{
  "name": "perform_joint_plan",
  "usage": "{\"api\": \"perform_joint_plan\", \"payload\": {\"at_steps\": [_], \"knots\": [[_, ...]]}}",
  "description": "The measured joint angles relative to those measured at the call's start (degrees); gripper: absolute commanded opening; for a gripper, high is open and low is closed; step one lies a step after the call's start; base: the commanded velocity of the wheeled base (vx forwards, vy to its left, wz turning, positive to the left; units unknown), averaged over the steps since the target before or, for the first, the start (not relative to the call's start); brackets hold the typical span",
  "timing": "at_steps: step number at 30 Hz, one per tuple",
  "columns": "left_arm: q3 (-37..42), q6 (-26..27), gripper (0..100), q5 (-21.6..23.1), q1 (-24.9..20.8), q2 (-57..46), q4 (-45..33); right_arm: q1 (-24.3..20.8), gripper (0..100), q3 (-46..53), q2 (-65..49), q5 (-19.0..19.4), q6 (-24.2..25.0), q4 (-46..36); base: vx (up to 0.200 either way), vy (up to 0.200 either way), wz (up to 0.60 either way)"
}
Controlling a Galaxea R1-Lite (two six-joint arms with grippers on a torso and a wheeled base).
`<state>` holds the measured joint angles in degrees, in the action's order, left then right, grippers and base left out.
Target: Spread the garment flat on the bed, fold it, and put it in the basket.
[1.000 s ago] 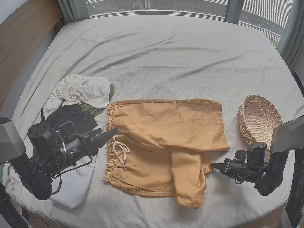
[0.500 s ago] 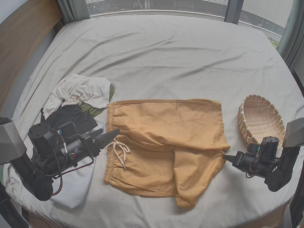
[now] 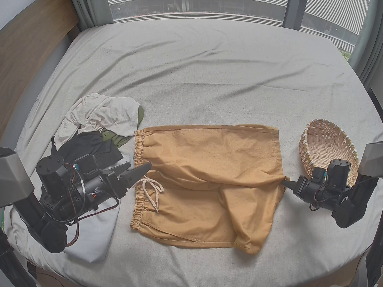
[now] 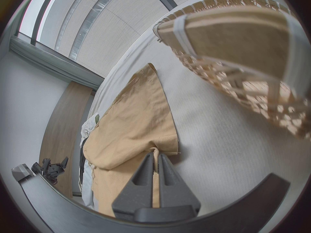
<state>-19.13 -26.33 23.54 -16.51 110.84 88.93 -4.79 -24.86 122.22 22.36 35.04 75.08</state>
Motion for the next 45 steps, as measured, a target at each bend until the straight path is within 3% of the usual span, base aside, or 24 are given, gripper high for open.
{"api": "perform_joint_plan", "payload": {"at_steps": [18,19,33,39,45], "knots": [[0.1,0.0,100,0.0,0.0,0.2,0.0,0.3,0,-2.0,-0.3,0.0,-0.4,-0.1,0.0,0.0,0.0],[0.1,0.0,100,0.0,-0.1,0.2,0.0,0.4,100,-2.0,-0.3,0.0,-0.4,-0.1,0.0,0.0,0.0],[-0.1,0.0,100,0.0,-0.4,0.2,0.0,0.4,100,0.3,-1.2,-0.2,-0.8,2.0,0.0,0.0,0.0],[-0.1,0.1,100,0.0,-0.4,0.0,0.0,0.4,100,4.0,-2.2,-1.7,-5.6,2.5,0.0,0.0,0.0],[-0.1,0.1,100,0.0,-0.4,0.0,0.0,0.1,100,8.7,-2.4,-2.8,-6.9,8.2,0.0,0.0,0.0]]}}
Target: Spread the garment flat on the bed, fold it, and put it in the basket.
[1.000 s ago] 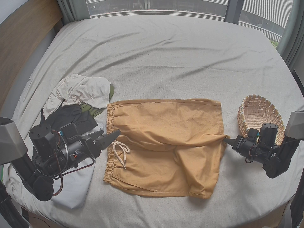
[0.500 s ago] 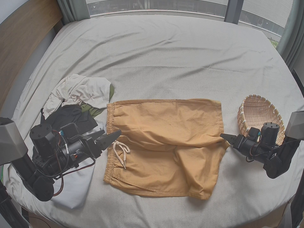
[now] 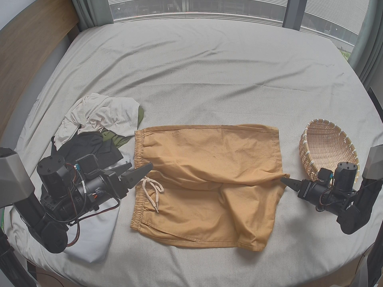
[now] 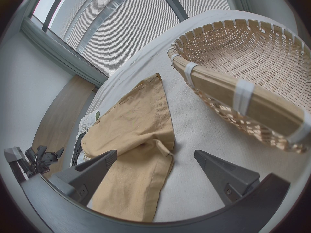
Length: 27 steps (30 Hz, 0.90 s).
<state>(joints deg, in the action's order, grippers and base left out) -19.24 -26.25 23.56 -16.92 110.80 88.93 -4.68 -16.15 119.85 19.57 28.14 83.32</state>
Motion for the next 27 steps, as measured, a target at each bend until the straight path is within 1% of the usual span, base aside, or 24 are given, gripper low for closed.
{"api": "perform_joint_plan", "payload": {"at_steps": [3,10,16,21,23,27], "knots": [[-0.1,0.0,100,0.0,0.0,0.1,0.0,-0.4,100,1.6,0.3,-0.1,-0.1,1.3,0.0,0.0,0.0],[-0.4,0.0,100,0.0,0.3,0.2,0.0,-2.4,100,5.1,1.7,0.0,0.0,1.6,0.0,0.0,0.0],[-0.4,0.0,100,0.0,0.3,0.1,0.0,-6.6,100,9.6,3.6,0.3,0.2,3.0,0.0,0.0,0.0],[-0.4,0.0,100,0.0,0.3,0.0,0.0,-8.8,100,10.3,6.8,0.4,0.6,4.8,0.0,0.0,0.0],[-0.4,0.0,100,0.0,0.3,-0.1,0.0,-10.0,100,10.0,8.2,0.3,1.3,5.0,0.0,0.0,0.0],[-0.4,-0.1,100,0.0,0.4,-0.3,0.0,-12.0,100,8.9,10.0,0.3,4.3,5.1,0.0,0.0,0.0]]}}
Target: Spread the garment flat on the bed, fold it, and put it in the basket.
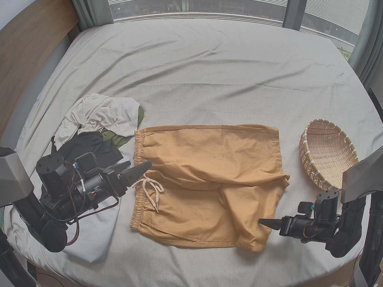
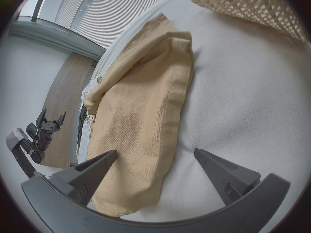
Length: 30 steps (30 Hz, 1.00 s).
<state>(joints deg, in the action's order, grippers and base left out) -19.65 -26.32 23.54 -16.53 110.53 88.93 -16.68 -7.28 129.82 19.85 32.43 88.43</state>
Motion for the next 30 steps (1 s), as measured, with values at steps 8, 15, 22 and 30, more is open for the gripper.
{"api": "perform_joint_plan", "payload": {"at_steps": [8,15,22,30], "knots": [[0.0,0.0,100,0.0,0.0,-0.3,0.0,-4.0,100,-3.6,1.3,0.1,4.5,-0.1,0.0,0.0,0.0],[0.0,0.0,100,0.0,0.1,-0.5,0.0,-5.5,100,-3.6,0.2,0.1,6.4,-0.3,0.0,0.0,0.0],[-0.2,0.0,100,0.0,0.0,-0.5,0.0,-5.4,100,-0.4,-4.2,0.2,8.3,-0.4,0.0,0.0,0.0],[-0.2,0.0,100,0.0,0.0,-0.5,0.0,-2.3,100,3.8,-11.7,1.3,10.6,-0.3,0.0,0.0,0.0]]}}
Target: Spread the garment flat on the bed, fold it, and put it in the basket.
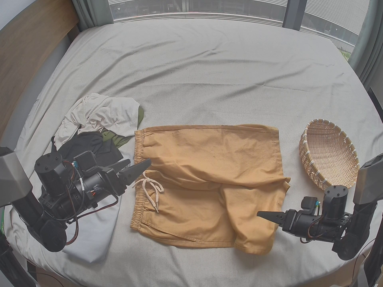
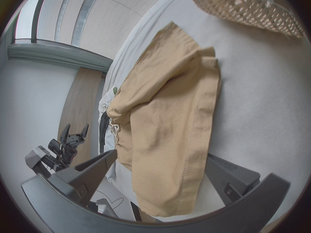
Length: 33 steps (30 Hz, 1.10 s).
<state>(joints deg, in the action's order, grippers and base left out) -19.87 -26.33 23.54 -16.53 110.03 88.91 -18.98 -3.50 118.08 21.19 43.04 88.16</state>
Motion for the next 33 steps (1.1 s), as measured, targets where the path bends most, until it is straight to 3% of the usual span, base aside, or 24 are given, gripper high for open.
{"api": "perform_joint_plan", "payload": {"at_steps": [7,14,20,33], "knots": [[0.0,0.0,100,0.0,-0.1,0.0,0.0,3.8,100,2.2,-3.5,-0.1,-0.3,0.0,0.0,0.0,0.0],[0.0,0.0,100,0.0,-0.1,0.0,0.0,4.1,100,2.5,-3.4,-0.2,-2.9,-2.0,0.0,0.0,0.0],[0.0,0.0,100,0.0,0.0,0.0,0.0,1.7,100,2.5,2.6,-3.0,-7.1,-2.5,0.0,0.0,0.0],[0.0,0.0,100,0.0,0.0,0.0,0.0,-5.4,100,2.5,8.6,-4.2,-7.6,-2.8,0.0,0.0,0.0]]}}
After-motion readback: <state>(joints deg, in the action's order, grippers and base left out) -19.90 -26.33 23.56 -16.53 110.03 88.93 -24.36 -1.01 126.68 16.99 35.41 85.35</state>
